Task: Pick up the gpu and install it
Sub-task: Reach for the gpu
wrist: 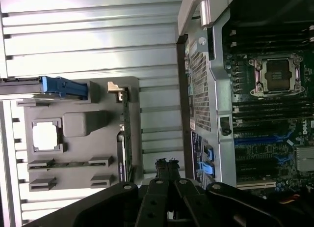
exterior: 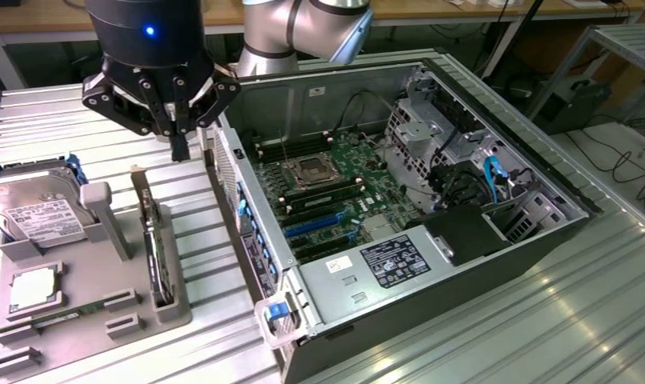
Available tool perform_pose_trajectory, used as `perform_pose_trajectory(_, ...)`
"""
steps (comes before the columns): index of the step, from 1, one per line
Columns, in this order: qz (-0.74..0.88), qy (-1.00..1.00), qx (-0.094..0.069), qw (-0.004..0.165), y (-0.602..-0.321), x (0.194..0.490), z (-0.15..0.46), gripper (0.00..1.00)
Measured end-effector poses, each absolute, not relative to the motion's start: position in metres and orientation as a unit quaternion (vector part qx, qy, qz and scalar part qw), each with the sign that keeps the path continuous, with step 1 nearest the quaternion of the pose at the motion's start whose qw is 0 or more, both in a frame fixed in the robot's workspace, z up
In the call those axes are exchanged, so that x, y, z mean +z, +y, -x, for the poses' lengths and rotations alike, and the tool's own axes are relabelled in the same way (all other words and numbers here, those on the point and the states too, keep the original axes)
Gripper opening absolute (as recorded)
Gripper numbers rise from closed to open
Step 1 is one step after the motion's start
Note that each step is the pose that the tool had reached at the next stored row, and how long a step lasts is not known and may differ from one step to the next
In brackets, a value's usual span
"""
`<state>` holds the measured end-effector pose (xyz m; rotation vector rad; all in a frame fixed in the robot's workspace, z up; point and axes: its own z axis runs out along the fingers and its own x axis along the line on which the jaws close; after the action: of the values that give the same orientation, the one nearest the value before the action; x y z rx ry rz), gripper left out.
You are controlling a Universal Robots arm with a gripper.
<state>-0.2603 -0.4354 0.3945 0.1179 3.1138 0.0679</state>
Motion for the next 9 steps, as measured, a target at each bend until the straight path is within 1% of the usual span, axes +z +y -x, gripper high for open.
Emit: perform_pose_trajectory(9,-0.038,0.999,0.022,0.012,-0.4354,0.3943,0.2706,0.11)
